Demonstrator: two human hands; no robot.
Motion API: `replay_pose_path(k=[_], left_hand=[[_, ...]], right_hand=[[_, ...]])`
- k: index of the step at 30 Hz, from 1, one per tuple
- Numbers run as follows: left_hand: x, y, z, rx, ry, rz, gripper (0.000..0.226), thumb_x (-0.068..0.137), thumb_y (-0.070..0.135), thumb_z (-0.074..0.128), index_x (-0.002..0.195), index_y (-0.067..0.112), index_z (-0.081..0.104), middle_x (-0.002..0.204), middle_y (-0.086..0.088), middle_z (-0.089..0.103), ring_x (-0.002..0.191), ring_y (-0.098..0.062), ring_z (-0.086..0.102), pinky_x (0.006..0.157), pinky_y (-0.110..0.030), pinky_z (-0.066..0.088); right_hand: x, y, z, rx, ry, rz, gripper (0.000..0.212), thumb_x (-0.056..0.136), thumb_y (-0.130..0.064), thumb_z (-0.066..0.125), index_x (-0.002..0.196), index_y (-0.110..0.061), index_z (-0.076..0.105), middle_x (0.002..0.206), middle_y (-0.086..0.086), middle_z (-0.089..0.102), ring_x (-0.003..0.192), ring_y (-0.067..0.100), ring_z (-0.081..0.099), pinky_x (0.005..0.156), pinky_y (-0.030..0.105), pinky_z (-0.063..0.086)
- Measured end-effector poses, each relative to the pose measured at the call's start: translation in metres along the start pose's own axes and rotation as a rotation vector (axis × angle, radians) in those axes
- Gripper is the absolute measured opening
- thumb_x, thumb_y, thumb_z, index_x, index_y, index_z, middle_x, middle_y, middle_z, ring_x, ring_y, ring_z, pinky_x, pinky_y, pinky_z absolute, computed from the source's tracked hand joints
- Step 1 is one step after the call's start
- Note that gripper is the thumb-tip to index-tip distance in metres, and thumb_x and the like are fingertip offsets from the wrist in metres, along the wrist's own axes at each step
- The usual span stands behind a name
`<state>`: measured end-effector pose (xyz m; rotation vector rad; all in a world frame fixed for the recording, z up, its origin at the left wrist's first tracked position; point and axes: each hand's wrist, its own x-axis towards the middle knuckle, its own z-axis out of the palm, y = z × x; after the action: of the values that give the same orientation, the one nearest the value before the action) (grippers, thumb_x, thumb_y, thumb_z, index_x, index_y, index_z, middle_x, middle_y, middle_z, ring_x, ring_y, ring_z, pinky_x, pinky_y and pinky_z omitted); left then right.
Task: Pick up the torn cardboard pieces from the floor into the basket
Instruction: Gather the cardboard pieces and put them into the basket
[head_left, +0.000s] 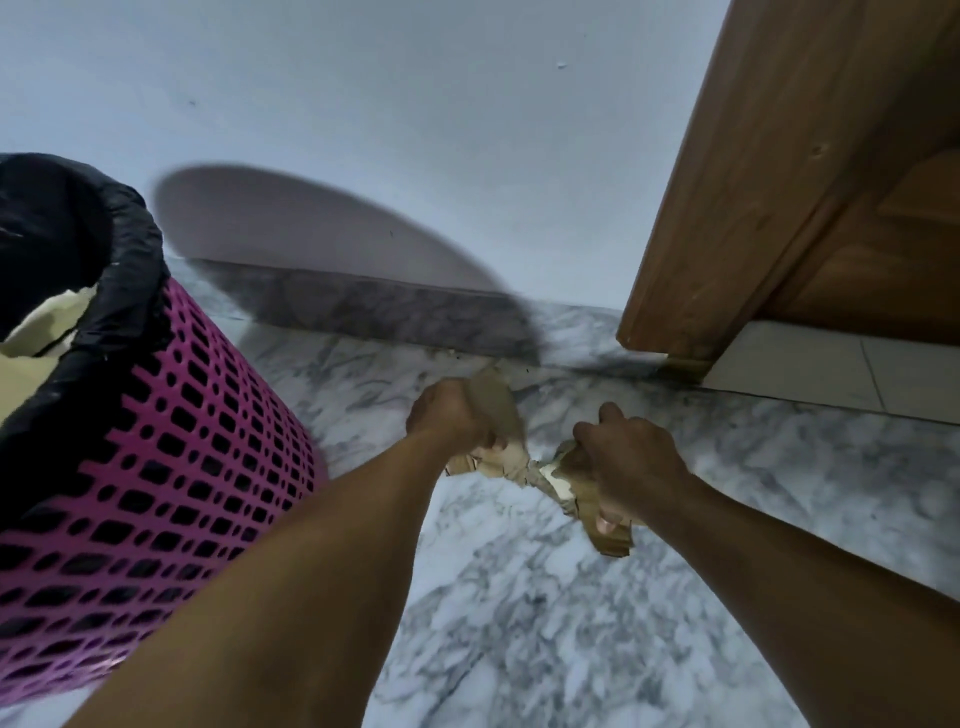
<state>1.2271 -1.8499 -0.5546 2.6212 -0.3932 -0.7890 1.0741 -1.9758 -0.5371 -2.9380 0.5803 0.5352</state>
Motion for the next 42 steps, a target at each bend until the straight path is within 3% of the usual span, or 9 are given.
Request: replay_pose_path(k=[5,8,11,15,21,23,26,32,42], left_hand=[[-0.056,-0.014,0.011,0.213,0.051,0.049,0.024,0.085,0.021,0.062,0.106,0.011,0.067,0.104,-0.005,0.07,0.098,-0.023,0.068,0.071,-0.026,0.049],[-0.091,-0.033,0.012,0.237,0.033,0.073,0.023,0.077,0.028,0.066,0.098,0.018,0.069,0.096,-0.005,0.072,0.088,-0.023,0.07,0.065,-0.026,0.051],[-0.124,-0.044,0.002,0.264,-0.007,0.083,0.02,0.074,0.028,0.067,0.093,0.021,0.067,0.084,-0.001,0.069,0.078,-0.02,0.069,0.06,-0.026,0.054],[-0.157,-0.032,-0.036,0.264,0.038,0.128,0.019,0.08,0.025,0.065,0.097,0.019,0.068,0.067,0.005,0.057,0.063,-0.013,0.06,0.046,-0.019,0.042],[-0.207,0.013,-0.145,0.149,0.181,0.265,0.046,0.077,0.016,0.069,0.121,0.023,0.061,0.108,-0.005,0.068,0.099,-0.025,0.065,0.083,-0.033,0.055],[-0.222,0.026,-0.182,0.106,0.24,0.316,0.049,0.074,0.016,0.07,0.122,0.021,0.061,0.11,-0.005,0.068,0.101,-0.025,0.065,0.087,-0.035,0.055],[-0.246,0.024,-0.239,0.098,0.306,0.323,0.047,0.076,0.015,0.066,0.122,0.016,0.056,0.11,-0.007,0.065,0.101,-0.027,0.063,0.086,-0.039,0.055],[-0.27,-0.055,-0.332,0.081,0.388,0.174,0.032,0.082,0.009,0.06,0.114,0.009,0.055,0.108,-0.011,0.06,0.095,-0.027,0.059,0.078,-0.036,0.055],[-0.273,-0.192,-0.343,-0.063,0.241,0.092,0.025,0.072,0.011,0.082,0.092,0.015,0.068,0.088,-0.002,0.066,0.084,-0.02,0.061,0.066,-0.029,0.048]], right_hand=[[-0.026,-0.006,0.021,-0.027,0.243,-0.061,0.049,0.022,-0.013,0.094,0.061,-0.013,0.064,0.065,0.009,0.055,0.041,0.031,0.055,0.037,0.029,0.043],[-0.056,-0.01,0.012,-0.041,0.175,-0.071,0.044,0.049,-0.028,0.093,0.085,-0.017,0.07,0.083,0.008,0.061,0.063,0.031,0.064,0.05,0.034,0.049],[-0.086,-0.003,0.0,-0.022,0.113,-0.003,0.03,0.086,-0.031,0.066,0.114,-0.021,0.059,0.115,0.005,0.058,0.1,0.028,0.063,0.075,0.031,0.047],[-0.112,0.002,-0.047,0.191,0.032,0.087,0.021,0.074,-0.033,0.073,0.093,-0.028,0.064,0.09,-0.003,0.061,0.094,0.026,0.064,0.071,0.029,0.047],[-0.128,-0.02,-0.175,0.403,0.168,0.091,0.025,0.064,-0.028,0.088,0.076,-0.023,0.066,0.078,-0.002,0.065,0.079,0.02,0.064,0.058,0.025,0.044],[-0.126,-0.036,-0.215,0.521,0.218,0.065,0.032,0.064,-0.023,0.09,0.09,-0.017,0.072,0.089,0.002,0.069,0.087,0.019,0.065,0.067,0.024,0.049],[-0.122,-0.072,-0.268,0.512,0.304,-0.01,0.074,0.064,-0.038,0.086,0.129,-0.013,0.061,0.123,0.007,0.064,0.112,0.029,0.06,0.097,0.04,0.05],[-0.125,-0.178,-0.329,0.483,0.329,-0.202,0.05,0.09,-0.017,0.064,0.138,-0.013,0.048,0.128,0.011,0.055,0.116,0.031,0.054,0.088,0.031,0.045],[-0.089,-0.333,-0.309,0.329,0.47,-0.335,0.042,0.082,-0.02,0.072,0.121,-0.021,0.058,0.116,0.007,0.064,0.104,0.03,0.061,0.085,0.036,0.051]])
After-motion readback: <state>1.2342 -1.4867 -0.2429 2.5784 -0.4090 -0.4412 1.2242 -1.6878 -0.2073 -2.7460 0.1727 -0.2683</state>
